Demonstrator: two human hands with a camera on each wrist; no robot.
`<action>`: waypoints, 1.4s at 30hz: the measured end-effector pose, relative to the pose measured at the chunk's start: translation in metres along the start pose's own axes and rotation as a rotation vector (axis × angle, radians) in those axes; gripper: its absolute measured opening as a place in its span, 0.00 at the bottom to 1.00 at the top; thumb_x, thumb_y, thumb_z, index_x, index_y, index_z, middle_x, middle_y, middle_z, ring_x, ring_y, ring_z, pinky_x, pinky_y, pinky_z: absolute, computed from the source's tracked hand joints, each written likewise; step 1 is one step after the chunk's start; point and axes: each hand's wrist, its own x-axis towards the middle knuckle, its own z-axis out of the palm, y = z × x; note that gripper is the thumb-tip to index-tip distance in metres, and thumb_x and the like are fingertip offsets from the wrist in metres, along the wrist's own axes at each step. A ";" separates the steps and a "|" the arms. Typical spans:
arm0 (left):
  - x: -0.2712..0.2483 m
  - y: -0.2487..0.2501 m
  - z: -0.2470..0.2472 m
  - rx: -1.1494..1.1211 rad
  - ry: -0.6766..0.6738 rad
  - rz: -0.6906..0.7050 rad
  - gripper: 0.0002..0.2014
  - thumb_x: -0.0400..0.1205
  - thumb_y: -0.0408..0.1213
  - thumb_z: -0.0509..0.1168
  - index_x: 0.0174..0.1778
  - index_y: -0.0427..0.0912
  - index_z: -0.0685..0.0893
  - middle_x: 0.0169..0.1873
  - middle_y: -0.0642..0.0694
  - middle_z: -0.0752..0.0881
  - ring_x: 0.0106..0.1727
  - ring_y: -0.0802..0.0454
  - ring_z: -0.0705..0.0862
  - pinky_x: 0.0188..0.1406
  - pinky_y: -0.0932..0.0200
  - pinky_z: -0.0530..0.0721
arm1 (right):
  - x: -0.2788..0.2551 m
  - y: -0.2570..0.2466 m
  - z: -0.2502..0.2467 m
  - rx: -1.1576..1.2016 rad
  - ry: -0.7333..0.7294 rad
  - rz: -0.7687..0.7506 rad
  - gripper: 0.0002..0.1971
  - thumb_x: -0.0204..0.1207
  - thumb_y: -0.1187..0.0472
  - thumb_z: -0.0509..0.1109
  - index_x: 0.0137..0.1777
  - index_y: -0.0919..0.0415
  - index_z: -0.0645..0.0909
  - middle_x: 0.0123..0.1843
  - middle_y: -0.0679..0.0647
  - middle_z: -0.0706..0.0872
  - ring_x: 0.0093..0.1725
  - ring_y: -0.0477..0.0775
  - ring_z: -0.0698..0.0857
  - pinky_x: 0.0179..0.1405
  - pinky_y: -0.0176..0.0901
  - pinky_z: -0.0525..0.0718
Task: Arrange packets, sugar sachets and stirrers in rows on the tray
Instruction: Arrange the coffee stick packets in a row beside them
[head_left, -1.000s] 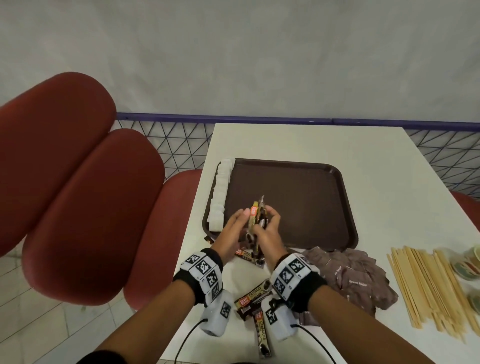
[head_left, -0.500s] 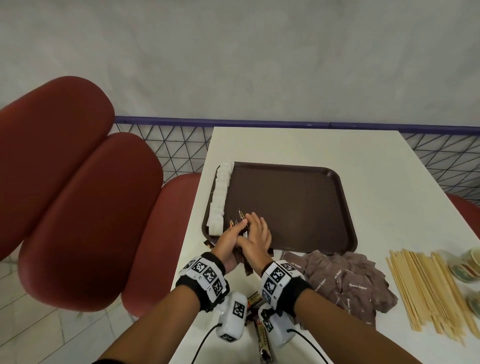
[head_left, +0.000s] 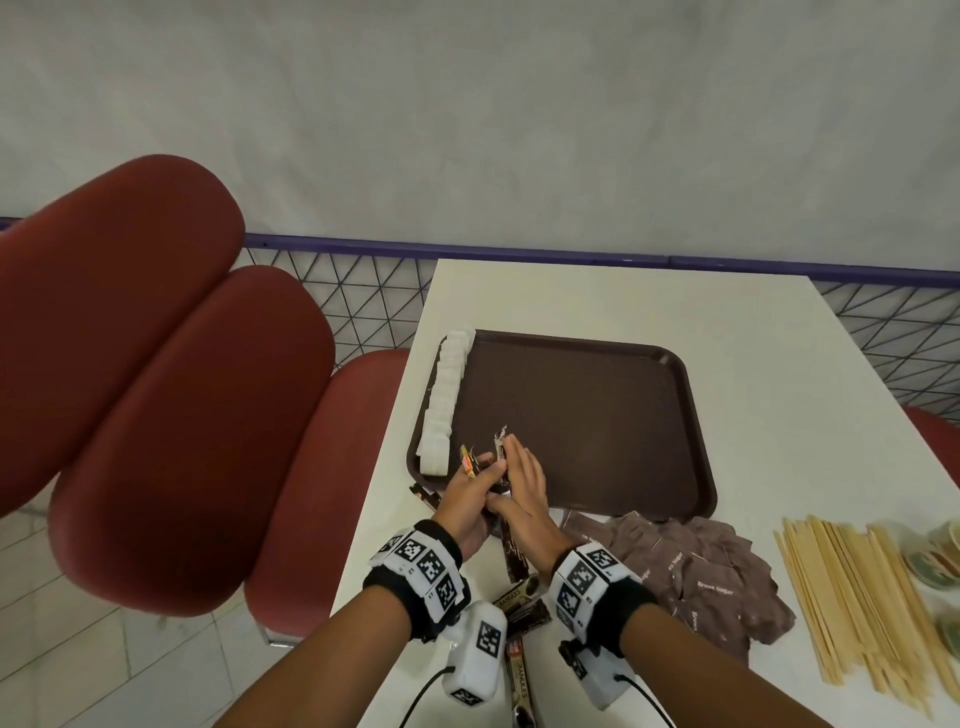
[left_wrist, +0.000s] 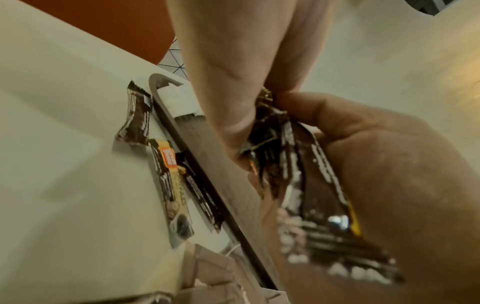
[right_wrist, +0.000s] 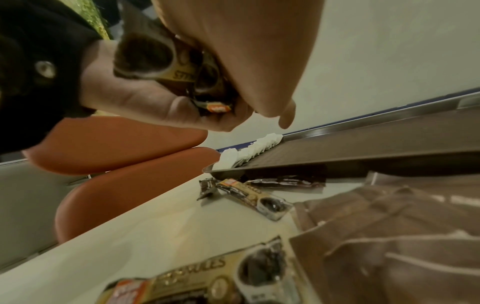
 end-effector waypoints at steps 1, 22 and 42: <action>0.000 -0.002 0.002 -0.004 0.007 0.017 0.08 0.83 0.30 0.61 0.58 0.38 0.79 0.53 0.38 0.85 0.54 0.47 0.84 0.55 0.53 0.81 | 0.000 0.002 -0.004 0.016 -0.010 0.005 0.41 0.68 0.52 0.50 0.82 0.52 0.39 0.83 0.43 0.41 0.81 0.42 0.36 0.82 0.47 0.39; -0.023 0.000 0.007 0.208 0.139 0.092 0.10 0.81 0.25 0.62 0.56 0.41 0.78 0.41 0.43 0.85 0.37 0.50 0.82 0.35 0.60 0.82 | 0.041 -0.023 -0.099 0.915 0.162 0.413 0.13 0.79 0.64 0.50 0.39 0.59 0.75 0.30 0.52 0.67 0.27 0.49 0.66 0.27 0.40 0.66; -0.015 0.049 -0.060 0.343 0.182 0.063 0.14 0.80 0.27 0.64 0.62 0.38 0.77 0.45 0.40 0.86 0.40 0.47 0.84 0.44 0.53 0.80 | 0.102 -0.007 -0.074 0.342 0.376 0.216 0.16 0.73 0.71 0.70 0.38 0.53 0.68 0.43 0.59 0.78 0.35 0.53 0.80 0.21 0.37 0.80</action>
